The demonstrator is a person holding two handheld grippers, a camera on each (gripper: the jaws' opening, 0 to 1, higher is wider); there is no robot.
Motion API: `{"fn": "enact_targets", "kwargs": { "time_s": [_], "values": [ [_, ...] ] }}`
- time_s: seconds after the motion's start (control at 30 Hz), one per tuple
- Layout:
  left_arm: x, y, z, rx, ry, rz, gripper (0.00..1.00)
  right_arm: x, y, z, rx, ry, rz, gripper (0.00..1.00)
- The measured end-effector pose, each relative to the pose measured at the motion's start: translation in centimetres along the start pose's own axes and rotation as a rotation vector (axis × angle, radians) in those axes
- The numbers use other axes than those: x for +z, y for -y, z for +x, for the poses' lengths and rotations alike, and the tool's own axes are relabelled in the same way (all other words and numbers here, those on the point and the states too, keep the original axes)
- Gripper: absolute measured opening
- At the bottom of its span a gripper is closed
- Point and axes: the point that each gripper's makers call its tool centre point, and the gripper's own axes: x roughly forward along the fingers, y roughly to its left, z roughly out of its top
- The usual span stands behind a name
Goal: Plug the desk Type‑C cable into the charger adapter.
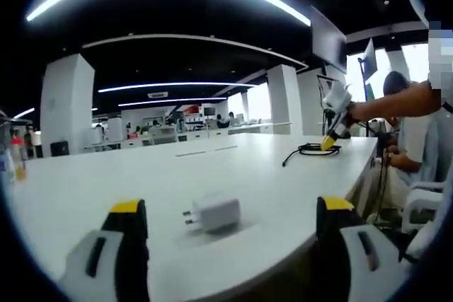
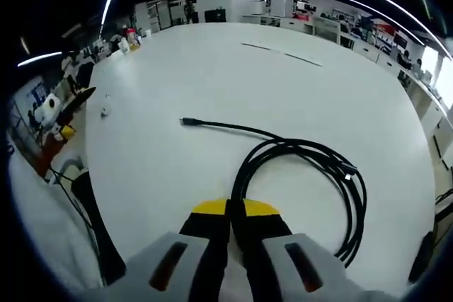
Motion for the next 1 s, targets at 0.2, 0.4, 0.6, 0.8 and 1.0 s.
{"fn": "enact_targets", "kwargs": {
  "time_s": [0.2, 0.4, 0.6, 0.8, 1.0],
  "values": [
    [-0.1, 0.1, -0.3, 0.005, -0.004, 0.0, 1.0, -0.4, -1.0, -0.2, 0.015, 0.0, -0.004, 0.03],
    [-0.1, 0.3, -0.4, 0.006, -0.004, 0.002, 1.0, -0.5, -1.6, -0.5, 0.032, 0.0, 0.004, 0.03],
    [0.0, 0.7, -0.5, -0.006, 0.004, -0.004, 1.0, -0.7, -2.3, -0.7, 0.049, 0.005, 0.012, 0.03],
    [-0.1, 0.7, -0.6, -0.003, 0.002, -0.001, 1.0, -1.0, -3.5, -1.1, 0.07, 0.004, 0.022, 0.03],
    [-0.3, 0.7, -0.7, 0.001, 0.0, -0.001, 1.0, -1.8, -4.7, -1.3, 0.092, -0.008, 0.032, 0.03]
  ]
}}
